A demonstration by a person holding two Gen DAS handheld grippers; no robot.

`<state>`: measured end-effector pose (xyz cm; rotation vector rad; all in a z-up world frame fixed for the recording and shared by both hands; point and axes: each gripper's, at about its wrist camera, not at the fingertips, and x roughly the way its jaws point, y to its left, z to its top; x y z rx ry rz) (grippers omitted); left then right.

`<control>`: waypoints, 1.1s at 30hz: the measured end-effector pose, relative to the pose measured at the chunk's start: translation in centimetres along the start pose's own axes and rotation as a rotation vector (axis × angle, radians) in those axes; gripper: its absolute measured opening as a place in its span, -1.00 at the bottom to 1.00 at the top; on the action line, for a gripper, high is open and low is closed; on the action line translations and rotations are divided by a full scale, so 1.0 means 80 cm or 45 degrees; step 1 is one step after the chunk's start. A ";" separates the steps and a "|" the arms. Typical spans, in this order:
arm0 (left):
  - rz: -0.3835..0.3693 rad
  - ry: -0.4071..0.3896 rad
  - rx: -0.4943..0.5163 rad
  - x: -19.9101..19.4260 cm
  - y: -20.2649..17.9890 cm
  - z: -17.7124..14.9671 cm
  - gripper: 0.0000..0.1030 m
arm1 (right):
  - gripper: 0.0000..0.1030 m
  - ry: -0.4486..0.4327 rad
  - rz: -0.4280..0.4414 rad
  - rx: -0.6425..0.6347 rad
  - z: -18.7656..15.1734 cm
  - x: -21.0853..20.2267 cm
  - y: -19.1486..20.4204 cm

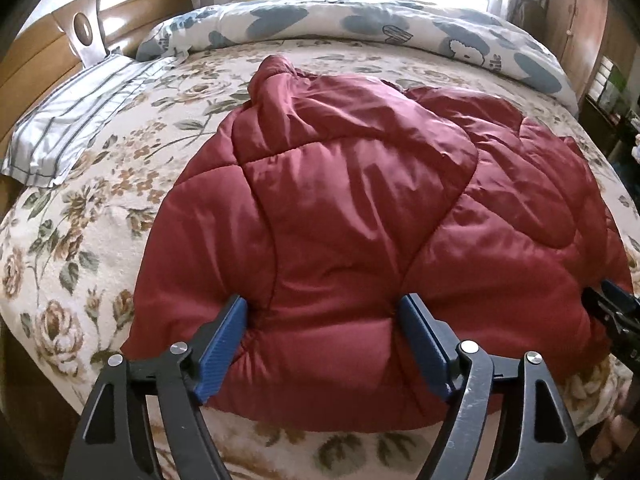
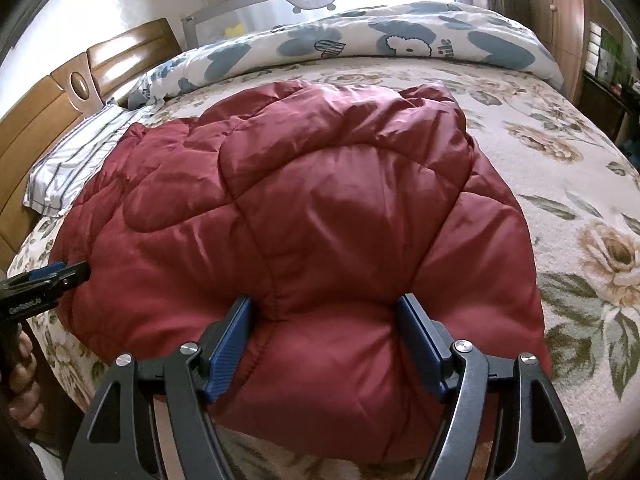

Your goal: Fold large clothes

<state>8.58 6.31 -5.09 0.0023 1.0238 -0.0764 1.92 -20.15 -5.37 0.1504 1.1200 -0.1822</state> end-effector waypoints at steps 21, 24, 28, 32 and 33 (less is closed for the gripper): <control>0.052 -0.026 0.082 -0.024 -0.029 0.041 0.54 | 0.46 -0.018 0.028 -0.083 0.062 -0.014 0.029; 0.064 -0.019 0.108 -0.016 -0.036 0.046 0.54 | 0.46 0.020 0.011 -0.087 0.066 0.005 0.027; 0.078 0.012 0.127 0.004 -0.039 0.049 0.57 | 0.53 0.046 -0.002 -0.058 0.069 0.026 0.012; 0.083 0.025 0.119 0.019 -0.037 0.055 0.73 | 0.60 0.050 0.007 -0.020 0.072 0.036 -0.003; 0.083 0.025 0.117 0.022 -0.036 0.056 0.75 | 0.60 0.048 0.007 -0.016 0.072 0.037 -0.004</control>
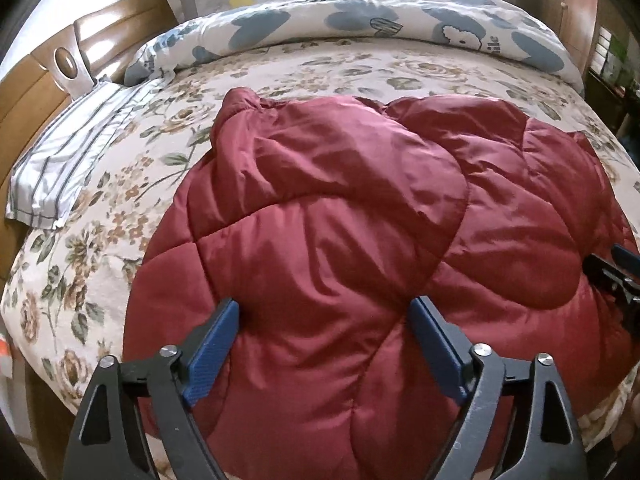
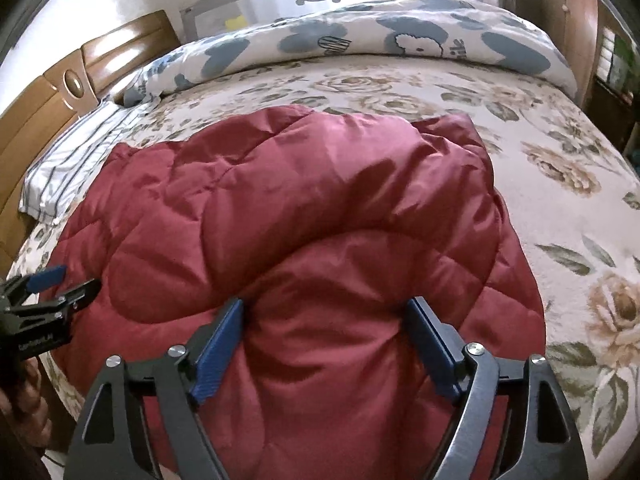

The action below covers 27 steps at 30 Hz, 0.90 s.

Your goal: Fold large clothes

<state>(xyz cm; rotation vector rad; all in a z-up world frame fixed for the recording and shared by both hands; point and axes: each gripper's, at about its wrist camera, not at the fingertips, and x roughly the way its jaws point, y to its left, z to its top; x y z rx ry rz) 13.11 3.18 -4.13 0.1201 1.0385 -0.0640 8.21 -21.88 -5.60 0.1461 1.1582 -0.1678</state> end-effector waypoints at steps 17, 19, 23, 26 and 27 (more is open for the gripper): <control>0.008 -0.005 0.011 0.025 -0.003 0.009 0.92 | 0.63 0.000 -0.006 0.009 0.018 0.013 0.003; 0.008 -0.006 0.012 0.027 -0.003 0.009 0.93 | 0.64 0.000 -0.009 0.011 0.017 0.017 0.002; 0.008 -0.006 0.012 0.027 -0.003 0.009 0.96 | 0.64 0.002 -0.009 0.018 0.019 0.022 0.000; 0.005 -0.003 0.009 0.028 -0.003 0.010 0.99 | 0.65 0.002 -0.008 0.028 0.019 0.026 -0.002; 0.003 -0.002 0.008 0.029 -0.003 0.011 0.99 | 0.65 0.001 -0.009 0.028 0.018 0.026 -0.002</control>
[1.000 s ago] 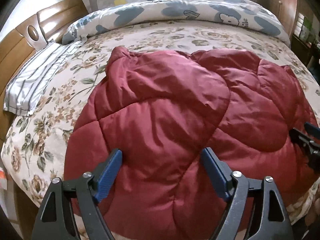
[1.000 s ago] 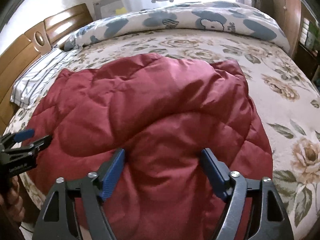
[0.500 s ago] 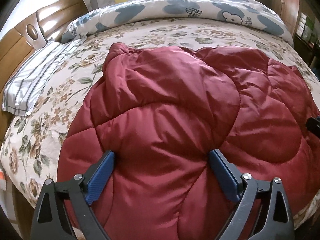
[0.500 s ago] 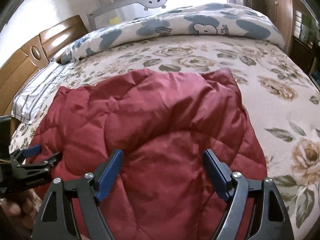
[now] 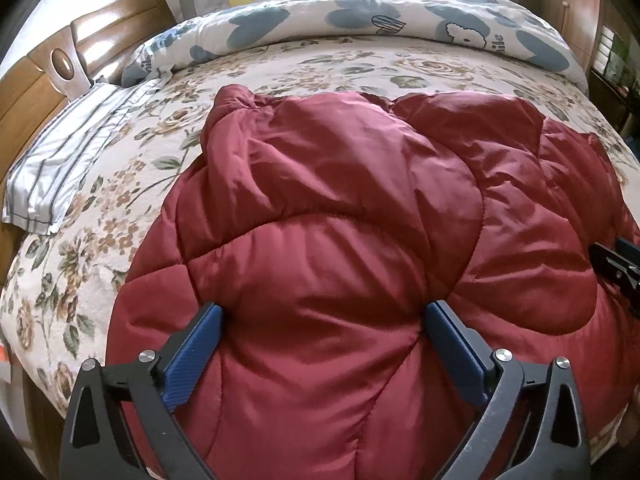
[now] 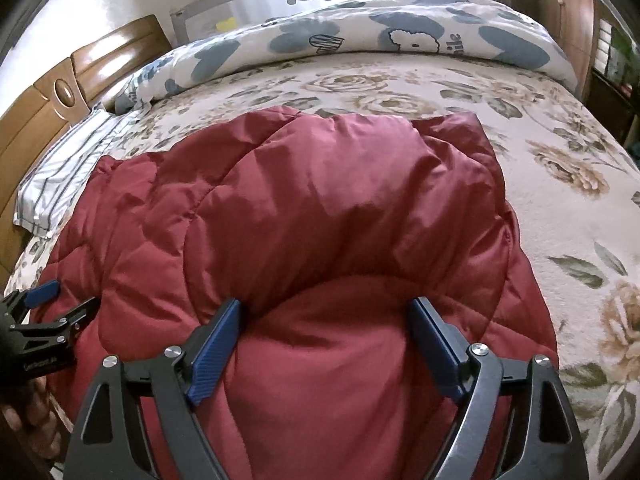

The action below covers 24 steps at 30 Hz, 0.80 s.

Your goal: Fold large clothes

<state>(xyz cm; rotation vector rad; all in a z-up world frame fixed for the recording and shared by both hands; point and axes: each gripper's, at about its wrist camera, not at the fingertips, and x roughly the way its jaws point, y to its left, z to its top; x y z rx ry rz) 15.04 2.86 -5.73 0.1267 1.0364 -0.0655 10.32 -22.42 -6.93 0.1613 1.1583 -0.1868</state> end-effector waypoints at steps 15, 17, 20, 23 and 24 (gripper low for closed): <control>-0.010 0.002 -0.005 0.007 0.001 0.005 0.99 | 0.65 -0.007 0.017 0.043 0.002 -0.012 -0.003; -0.012 0.002 -0.006 0.006 0.002 0.005 0.99 | 0.65 -0.017 0.020 0.043 0.000 -0.022 -0.001; -0.016 -0.001 -0.008 0.000 0.003 0.002 0.99 | 0.65 -0.031 0.034 0.029 -0.008 -0.040 0.004; -0.022 -0.001 -0.010 -0.007 0.004 -0.002 0.99 | 0.65 -0.040 0.042 0.016 -0.015 -0.054 0.007; -0.025 -0.004 -0.012 -0.012 0.006 -0.004 0.99 | 0.66 -0.041 0.043 0.012 -0.018 -0.059 0.007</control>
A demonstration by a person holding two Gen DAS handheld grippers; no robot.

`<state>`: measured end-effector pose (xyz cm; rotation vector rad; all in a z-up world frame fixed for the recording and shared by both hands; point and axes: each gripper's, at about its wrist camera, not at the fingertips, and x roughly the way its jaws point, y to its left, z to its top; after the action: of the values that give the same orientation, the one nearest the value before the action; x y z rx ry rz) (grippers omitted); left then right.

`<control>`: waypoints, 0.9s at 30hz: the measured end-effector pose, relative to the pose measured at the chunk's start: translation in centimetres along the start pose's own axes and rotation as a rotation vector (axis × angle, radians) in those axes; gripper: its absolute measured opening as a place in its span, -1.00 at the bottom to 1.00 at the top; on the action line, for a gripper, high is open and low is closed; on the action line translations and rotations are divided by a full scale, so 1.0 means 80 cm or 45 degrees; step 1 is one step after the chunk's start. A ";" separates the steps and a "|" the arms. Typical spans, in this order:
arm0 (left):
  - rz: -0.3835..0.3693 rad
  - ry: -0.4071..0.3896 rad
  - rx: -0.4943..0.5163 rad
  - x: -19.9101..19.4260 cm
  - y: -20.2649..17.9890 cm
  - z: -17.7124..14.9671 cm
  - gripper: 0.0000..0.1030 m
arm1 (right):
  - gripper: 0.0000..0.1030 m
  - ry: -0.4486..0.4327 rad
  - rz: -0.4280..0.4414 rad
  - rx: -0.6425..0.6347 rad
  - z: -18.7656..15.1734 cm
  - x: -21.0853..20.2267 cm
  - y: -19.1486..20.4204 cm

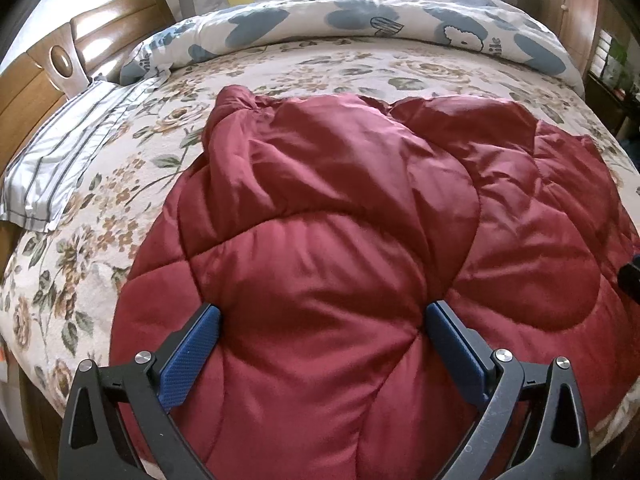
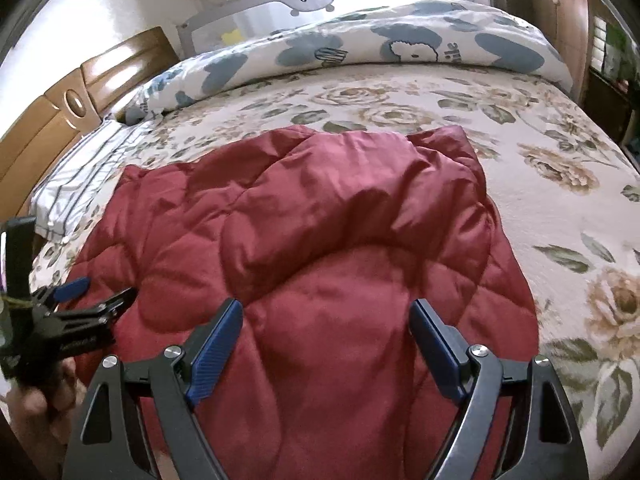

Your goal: Fold large clothes

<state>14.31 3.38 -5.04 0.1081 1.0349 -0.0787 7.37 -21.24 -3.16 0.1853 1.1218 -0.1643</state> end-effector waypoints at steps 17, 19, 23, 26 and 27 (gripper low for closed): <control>-0.040 0.025 0.042 -0.086 0.013 -0.085 0.99 | 0.69 0.071 0.047 -0.075 -0.076 -0.048 0.021; -0.027 0.024 0.058 -0.091 0.011 -0.091 0.99 | 0.69 0.075 0.046 -0.072 -0.084 -0.053 0.021; -0.030 0.034 0.069 -0.099 0.007 -0.103 0.99 | 0.69 0.081 0.049 -0.070 -0.096 -0.062 0.022; -0.031 0.039 0.076 -0.103 0.007 -0.111 0.99 | 0.69 0.084 0.046 -0.077 -0.102 -0.067 0.024; -0.032 0.042 0.078 -0.104 0.006 -0.112 0.99 | 0.69 0.085 0.044 -0.078 -0.104 -0.068 0.025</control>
<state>2.45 5.11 -2.39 0.1522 1.0672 -0.1316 -1.85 -17.18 -1.60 0.1562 1.1882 -0.0934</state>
